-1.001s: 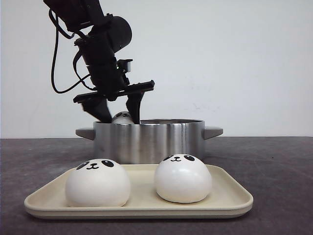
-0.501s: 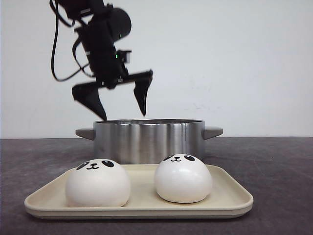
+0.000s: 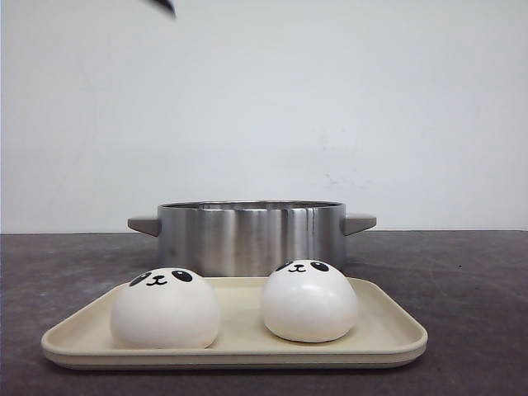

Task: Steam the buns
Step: 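Raise the left gripper out of the pot and withdraw, then lower the right gripper onto the red-bow bun on the tray and close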

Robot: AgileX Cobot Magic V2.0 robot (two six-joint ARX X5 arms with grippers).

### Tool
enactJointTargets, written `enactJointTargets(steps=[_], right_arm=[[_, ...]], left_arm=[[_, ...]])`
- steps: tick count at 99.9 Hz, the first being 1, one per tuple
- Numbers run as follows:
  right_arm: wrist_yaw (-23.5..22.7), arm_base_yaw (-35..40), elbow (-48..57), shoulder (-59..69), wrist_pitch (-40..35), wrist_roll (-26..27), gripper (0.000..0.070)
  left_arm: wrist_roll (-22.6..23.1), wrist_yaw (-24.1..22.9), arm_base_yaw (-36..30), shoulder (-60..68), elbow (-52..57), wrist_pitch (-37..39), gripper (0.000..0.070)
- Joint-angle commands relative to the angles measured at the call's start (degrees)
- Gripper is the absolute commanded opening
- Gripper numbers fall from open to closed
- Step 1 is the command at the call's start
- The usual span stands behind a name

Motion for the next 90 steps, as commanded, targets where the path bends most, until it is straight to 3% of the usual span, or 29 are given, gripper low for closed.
enactJointTargets(steps=[1, 10, 13, 18, 20, 26, 30, 46, 63, 90], right_arm=[[-2.8, 0.55, -3.15, 1.73, 2.25, 3.21, 0.0008], [-6.34, 0.57, -7.41, 4.04, 4.04, 5.51, 0.0012], [-6.67, 0.57, -8.31, 5.03, 4.33, 6.34, 0.0047], [-6.69, 0.74, -9.14, 6.93, 4.42, 7.19, 0.0221], [-6.71, 0.81, -9.31, 7.87, 4.42, 7.28, 0.0345], [-7.39, 0.87, -9.31, 10.03, 4.42, 7.41, 0.0601], [-8.68, 0.87, -9.31, 11.56, 4.59, 7.45, 0.0677], [-12.09, 0.87, -9.31, 17.16, 4.61, 8.28, 0.0669], [-12.28, 0.87, -9.31, 22.77, 5.4, 8.28, 0.0586], [-14.14, 0.66, -9.31, 28.57, 8.72, 8.35, 0.0586]], left_arm=[[1.42, -0.17, -0.96, -1.84, 1.07, -0.74, 0.0585], [2.73, -0.17, -2.19, -6.4, 1.07, -2.45, 0.0585], [2.89, -0.17, -2.43, -7.52, 1.07, -3.04, 0.0585], [3.08, -0.2, -2.91, -9.49, 1.07, -4.26, 0.0585], [3.17, -0.17, -3.08, -10.4, 1.07, -4.96, 0.0585], [3.3, -0.17, -3.52, -12.28, 1.07, -6.43, 0.0585], [3.3, -0.17, -3.8, -13.53, 1.07, -7.61, 0.0585], [3.58, -0.17, -4.39, -17.51, 1.07, -12.87, 0.0585], [3.65, -0.17, -4.39, -20.35, 1.07, -13.99, 0.0585], [4.66, -0.17, -4.39, -20.96, 1.07, -14.95, 0.0585]])
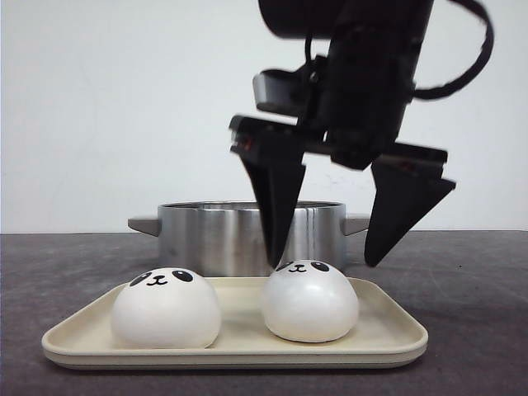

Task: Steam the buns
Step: 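Lower the right gripper onto the red-bow bun on the tray and close, then lift the bun with the right gripper and release it into the pot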

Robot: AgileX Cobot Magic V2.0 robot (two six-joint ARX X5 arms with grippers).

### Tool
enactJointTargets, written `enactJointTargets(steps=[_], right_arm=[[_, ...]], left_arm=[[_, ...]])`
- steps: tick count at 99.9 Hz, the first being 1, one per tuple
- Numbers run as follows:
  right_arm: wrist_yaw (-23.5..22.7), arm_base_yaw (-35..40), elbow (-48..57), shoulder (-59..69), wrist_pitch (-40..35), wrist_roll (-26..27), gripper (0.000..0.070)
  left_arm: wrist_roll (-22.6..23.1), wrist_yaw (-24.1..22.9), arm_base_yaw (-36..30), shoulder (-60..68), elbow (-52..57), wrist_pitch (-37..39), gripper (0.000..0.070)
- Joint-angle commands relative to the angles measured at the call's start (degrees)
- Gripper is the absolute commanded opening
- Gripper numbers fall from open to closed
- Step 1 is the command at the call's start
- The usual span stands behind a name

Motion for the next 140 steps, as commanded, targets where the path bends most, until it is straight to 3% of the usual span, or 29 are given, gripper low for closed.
enactJointTargets(steps=[1, 14, 24, 59, 68, 75, 77, 80, 104, 122, 140], right_arm=[[-0.83, 0.37, 1.07, 1.88, 1.07, 0.76, 0.0586], [-1.7, 0.37, 1.07, 3.32, 2.67, 1.81, 0.0577], [-1.55, 0.33, 1.07, 4.11, 3.19, 2.12, 0.0532], [-1.6, 0.26, 1.07, 6.38, 3.69, 3.48, 0.0512], [-1.55, 0.28, 1.07, 6.38, 3.69, 3.63, 0.0354], [-1.53, 0.28, 1.07, 6.38, 3.1, 3.61, 0.0152], [-1.49, 0.26, 1.07, 6.38, 2.97, 3.56, 0.0065], [-1.46, 0.28, 1.07, 6.38, 2.91, 3.54, 0.0], [-1.64, 0.96, 2.73, 3.56, 2.08, 3.32, 0.0004], [-1.25, 2.1, 9.84, -2.99, 2.36, 1.22, 0.0003], [4.59, 0.94, 22.43, -3.78, 2.62, -4.66, 0.0004]], left_arm=[[1.18, -0.15, -0.5, 0.7, 1.07, 0.22, 0.0585], [1.27, -0.15, -0.52, 0.7, 1.07, -0.15, 0.0585], [1.29, -0.15, -0.52, 0.7, 1.07, -0.35, 0.0585], [1.64, -0.13, -0.52, 0.7, 1.07, -0.55, 0.0585], [1.64, -0.13, -0.52, 0.7, 1.07, -0.55, 0.0585], [1.66, -0.13, -0.52, 0.7, 1.07, -0.57, 0.0585], [1.66, -0.13, -0.52, 0.7, 1.07, -0.57, 0.0585], [1.66, -0.15, -0.52, 0.7, 1.07, -0.57, 0.0585], [1.66, -0.13, -0.52, 0.68, 1.07, -0.96, 0.0585], [1.64, -0.15, -0.52, 0.7, 1.07, -1.38, 0.0585], [1.64, -0.13, -0.52, 0.7, 1.07, 0.02, 0.0585]])
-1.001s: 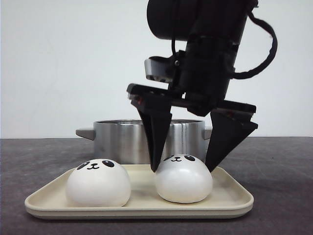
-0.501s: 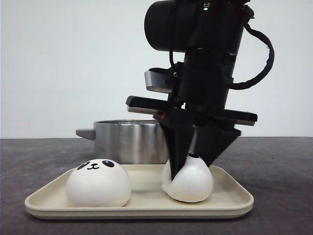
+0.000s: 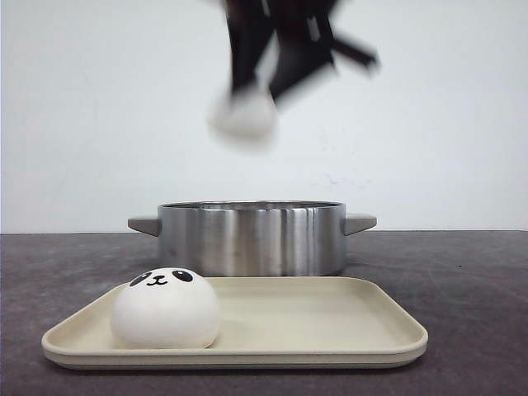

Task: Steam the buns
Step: 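Lift the bun with the right gripper and release it into the pot, then raise the right gripper out of the pot and withdraw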

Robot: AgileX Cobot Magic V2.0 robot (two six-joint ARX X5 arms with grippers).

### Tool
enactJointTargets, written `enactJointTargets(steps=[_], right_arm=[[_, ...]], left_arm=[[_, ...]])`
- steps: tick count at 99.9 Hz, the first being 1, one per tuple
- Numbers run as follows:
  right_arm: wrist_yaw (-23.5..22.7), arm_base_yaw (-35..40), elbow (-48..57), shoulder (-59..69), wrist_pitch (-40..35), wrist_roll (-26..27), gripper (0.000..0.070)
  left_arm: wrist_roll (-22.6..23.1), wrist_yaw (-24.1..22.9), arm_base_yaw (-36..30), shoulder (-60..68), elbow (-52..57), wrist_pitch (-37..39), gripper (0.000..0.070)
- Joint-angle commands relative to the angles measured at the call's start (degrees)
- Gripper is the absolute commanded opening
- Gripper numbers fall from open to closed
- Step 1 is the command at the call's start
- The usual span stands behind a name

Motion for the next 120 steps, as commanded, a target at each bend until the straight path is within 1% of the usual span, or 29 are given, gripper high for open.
enactJointTargets(steps=[1, 6, 11, 28, 43, 62, 79, 84, 87, 89, 92, 101, 106, 111, 120], right_arm=[[2.58, -0.59, 4.2, 1.36, 0.17, -4.57, 0.0003], [3.89, -1.4, 6.8, 1.92, 1.07, -6.67, 0.0003], [4.02, -2.64, 9.05, 2.75, 1.84, -8.22, 0.0003], [3.34, -8.35, 10.8, 6.51, 2.23, -9.01, 0.0004], [0.98, -11.96, 10.8, 12.87, 2.1, -9.03, 0.0004], [0.7, -13.07, 10.8, 21.4, 2.67, -9.88, 0.0004], [0.61, -13.11, 10.8, 25.7, 2.67, -9.92, 0.0005], [0.63, -13.11, 10.8, 26.49, 2.62, -9.88, 0.0018], [0.7, -13.11, 10.8, 26.86, 2.51, -9.84, 0.0044], [0.66, -13.11, 10.8, 27.12, 2.51, -9.84, 0.0076], [0.61, -13.14, 10.8, 27.32, 2.38, -9.81, 0.014], [0.63, -13.38, 10.8, 27.32, 1.84, -9.81, 0.0366], [0.59, -13.38, 10.8, 27.32, 1.84, -9.79, 0.0463], [0.59, -13.38, 10.8, 27.32, 1.66, -9.77, 0.0516], [0.59, -13.55, 10.86, 27.28, 0.5, -9.79, 0.053]], left_arm=[[0.37, -0.13, -0.52, 0.48, 1.07, 1.31, 0.0585], [0.37, -0.13, -0.52, 0.48, 1.07, 1.51, 0.0585], [0.37, -0.13, -0.52, 0.52, 1.07, 1.64, 0.0585], [0.39, -0.13, -0.52, 0.55, 1.07, 1.73, 0.0585], [0.37, -0.13, -0.52, 0.59, 1.07, 1.84, 0.0585], [0.35, -0.15, -0.52, 0.66, 1.07, 1.79, 0.0585], [0.35, -0.15, -0.52, 0.72, 1.07, 1.79, 0.0585], [0.35, -0.15, -0.52, 0.77, 1.07, 1.79, 0.0585], [0.35, -0.15, -0.52, 0.79, 1.07, 1.81, 0.0585], [0.35, -0.15, -0.52, 0.85, 1.07, 1.79, 0.0585], [0.35, -0.15, -0.52, 0.85, 1.07, 1.79, 0.0585], [0.35, -0.15, -0.52, 0.98, 1.07, 1.77, 0.0585], [0.35, -0.15, -0.52, 1.09, 1.07, 1.68, 0.0585], [0.37, -0.15, -0.52, 1.25, 1.07, 1.57, 0.0585], [0.39, -0.15, -0.52, 1.73, 1.07, 1.29, 0.0585]])
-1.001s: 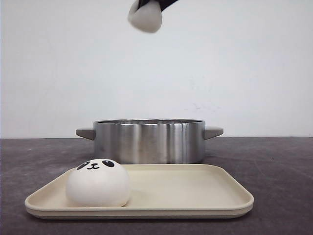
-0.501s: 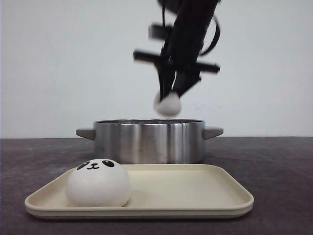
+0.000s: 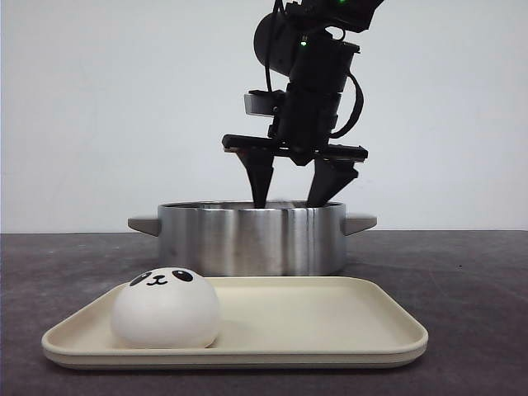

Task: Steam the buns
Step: 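Raise the right gripper out of the pot and withdraw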

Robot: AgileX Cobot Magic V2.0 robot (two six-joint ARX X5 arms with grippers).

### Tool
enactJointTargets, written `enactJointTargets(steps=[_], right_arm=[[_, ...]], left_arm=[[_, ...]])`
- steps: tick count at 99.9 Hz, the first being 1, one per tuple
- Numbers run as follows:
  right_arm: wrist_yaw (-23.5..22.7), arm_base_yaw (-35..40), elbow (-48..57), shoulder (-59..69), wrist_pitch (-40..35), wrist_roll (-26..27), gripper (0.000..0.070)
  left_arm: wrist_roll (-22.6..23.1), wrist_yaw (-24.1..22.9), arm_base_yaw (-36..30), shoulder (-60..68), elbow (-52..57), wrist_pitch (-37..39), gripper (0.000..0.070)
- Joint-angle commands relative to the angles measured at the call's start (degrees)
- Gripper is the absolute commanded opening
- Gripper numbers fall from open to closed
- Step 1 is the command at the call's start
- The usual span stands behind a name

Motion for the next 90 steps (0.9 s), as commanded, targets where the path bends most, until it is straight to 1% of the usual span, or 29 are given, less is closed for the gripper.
enactJointTargets(steps=[1, 6, 17, 21, 23, 25, 27, 28, 29, 36, 37, 38, 42, 53, 68, 75, 85, 90], right_arm=[[-0.02, 0.13, 0.94, 1.18, -0.77, -0.57, 0.0531], [-0.07, -0.2, 1.2, 1.07, -1.95, -0.57, 0.0543], [0.0, -0.44, 3.1, 0.9, -5.05, -0.81, 0.0543], [0.0, -0.46, 4.11, 0.5, -6.4, -0.81, 0.0535], [-0.04, -0.46, 4.66, 0.24, -6.88, -0.85, 0.0518], [-0.04, -0.46, 5.18, -0.09, -7.39, -0.83, 0.0483], [-0.02, -0.46, 5.7, -0.5, -7.89, -0.85, 0.0426], [0.0, -0.44, 5.99, -0.7, -8.24, -0.85, 0.0409], [-0.02, -0.44, 6.25, -0.94, -8.37, -0.85, 0.0355], [-0.07, -0.15, 7.63, -3.19, -8.68, -1.53, 0.0062], [-0.07, -0.04, 7.78, -3.61, -8.66, -1.66, 0.0023], [-0.07, 0.04, 7.93, -4.04, -8.66, -1.75, 0.0], [-0.02, 0.39, 8.46, -5.92, -8.33, -1.95, 0.001], [-0.04, 1.64, 9.38, -12.35, -6.71, -1.97, 0.0009], [-0.02, 4.04, 9.46, -23.28, -4.83, -1.97, 0.0009], [0.0, 5.16, 9.46, -28.06, -3.8, -2.03, 0.0009], [0.04, 6.12, 9.46, -33.83, -2.25, -2.19, 0.0009], [0.37, 6.27, 9.46, -36.15, -1.9, -2.19, 0.0009]], left_arm=[[0.39, -0.15, -0.52, 1.11, 1.07, 0.17, 0.0585], [0.42, -0.15, -0.52, 1.62, 1.07, -0.44, 0.0585], [0.96, -0.15, -0.52, 2.89, 1.05, -2.29, 0.0585], [1.27, -0.15, -0.52, 3.34, 1.03, -2.93, 0.0585], [1.51, -0.13, -0.52, 3.56, 1.01, -3.34, 0.0585], [1.66, -0.13, -0.52, 3.8, 0.92, -3.69, 0.0585], [1.73, -0.11, -0.52, 4.04, 0.81, -4.02, 0.0585], [1.77, -0.11, -0.52, 4.17, 0.74, -4.17, 0.0585], [1.84, -0.09, -0.52, 4.31, 0.59, -4.44, 0.0585], [2.05, -0.07, -0.66, 4.9, -0.35, -5.07, 0.0585], [2.03, -0.02, -0.7, 4.96, -0.57, -5.07, 0.0585], [2.03, -0.02, -0.74, 4.96, -0.83, -5.07, 0.0585], [2.01, -0.02, -0.9, 5.01, -2.21, -4.85, 0.0585], [1.75, 0.04, -0.9, 5.07, -6.05, -3.78, 0.0585], [0.22, 0.57, -1.64, 5.16, -12.55, -3.17, 0.0585], [-0.57, 1.6, -2.58, 5.29, -16.28, -2.69, 0.0585], [-1.86, 3.15, -4.0, 5.31, -22.99, 0.0, 0.0585], [-3.3, 3.54, -5.01, 5.57, -27.1, 2.4, 0.0585]])
